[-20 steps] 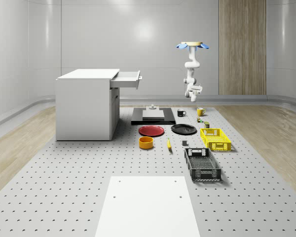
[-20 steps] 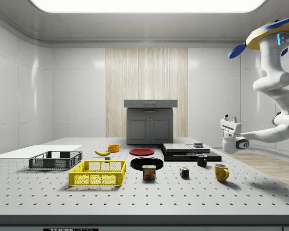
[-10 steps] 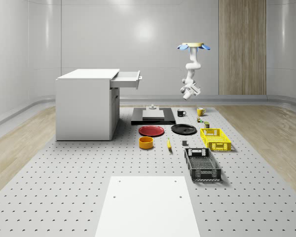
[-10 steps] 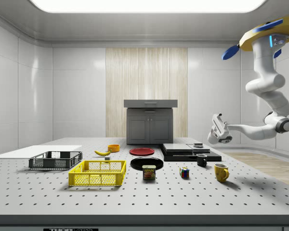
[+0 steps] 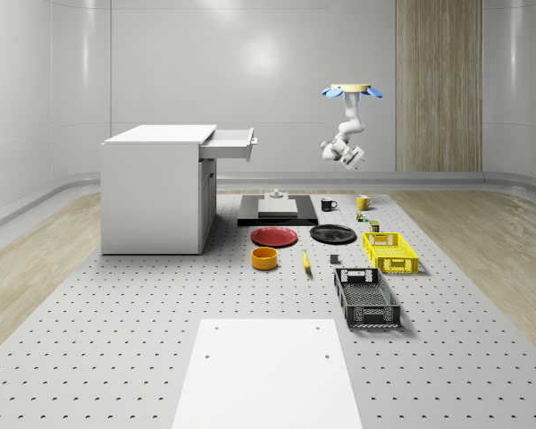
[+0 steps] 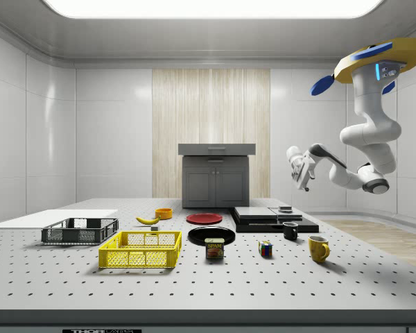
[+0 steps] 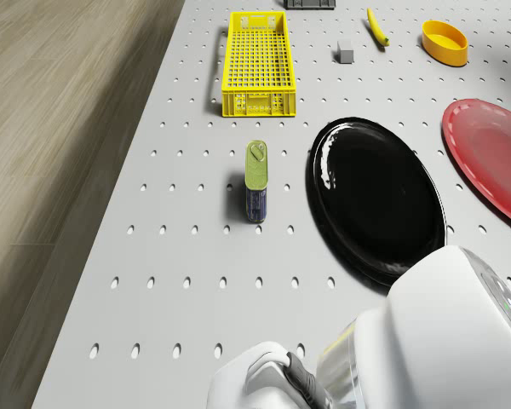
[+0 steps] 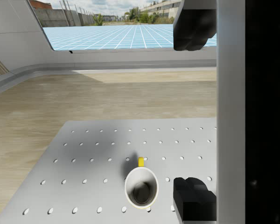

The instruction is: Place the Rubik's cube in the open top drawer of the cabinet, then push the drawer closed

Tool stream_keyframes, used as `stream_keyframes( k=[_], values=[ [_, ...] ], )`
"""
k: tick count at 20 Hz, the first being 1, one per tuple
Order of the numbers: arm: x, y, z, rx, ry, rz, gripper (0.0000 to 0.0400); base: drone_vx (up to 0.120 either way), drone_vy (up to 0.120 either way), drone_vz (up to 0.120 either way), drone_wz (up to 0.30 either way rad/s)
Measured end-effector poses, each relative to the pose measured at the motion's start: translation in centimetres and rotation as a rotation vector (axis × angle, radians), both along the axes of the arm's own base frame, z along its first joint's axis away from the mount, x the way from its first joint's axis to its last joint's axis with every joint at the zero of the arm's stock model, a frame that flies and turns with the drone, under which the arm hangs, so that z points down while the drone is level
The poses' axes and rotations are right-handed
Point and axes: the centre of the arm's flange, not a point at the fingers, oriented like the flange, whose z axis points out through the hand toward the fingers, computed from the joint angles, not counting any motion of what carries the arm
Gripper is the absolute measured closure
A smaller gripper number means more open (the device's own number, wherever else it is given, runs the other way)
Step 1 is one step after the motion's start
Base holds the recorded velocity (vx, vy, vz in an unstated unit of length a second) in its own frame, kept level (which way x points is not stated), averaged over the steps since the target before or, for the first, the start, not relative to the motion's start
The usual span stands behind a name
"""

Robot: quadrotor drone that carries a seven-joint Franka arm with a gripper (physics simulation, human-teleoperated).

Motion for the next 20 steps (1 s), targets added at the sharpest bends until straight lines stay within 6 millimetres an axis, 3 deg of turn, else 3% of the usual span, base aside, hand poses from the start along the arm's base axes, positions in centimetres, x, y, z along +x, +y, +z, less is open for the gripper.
stream_keyframes(
  k=[3, 7, 13, 18, 20],
  values=[
    [0.0, -2.3, -1.4, -0.269, 0.002, -0.009, 0.0000, 0.120, 0.000, -0.120, 0.000],
    [0.0, -4.2, -2.0, -0.472, 0.006, -0.015, 0.0000, 0.120, 0.000, -0.120, 0.000],
    [0.0, -5.4, -2.2, -0.601, 0.009, -0.018, 0.0000, 0.120, 0.000, -0.120, 0.000],
    [0.0, -5.8, -2.2, -0.640, 0.011, -0.018, 0.0000, 0.120, -0.112, -0.120, 0.000],
    [0.0, -5.9, -2.2, -0.648, 0.011, -0.018, 0.0000, 0.120, 0.000, -0.120, 0.000]
  ],
)
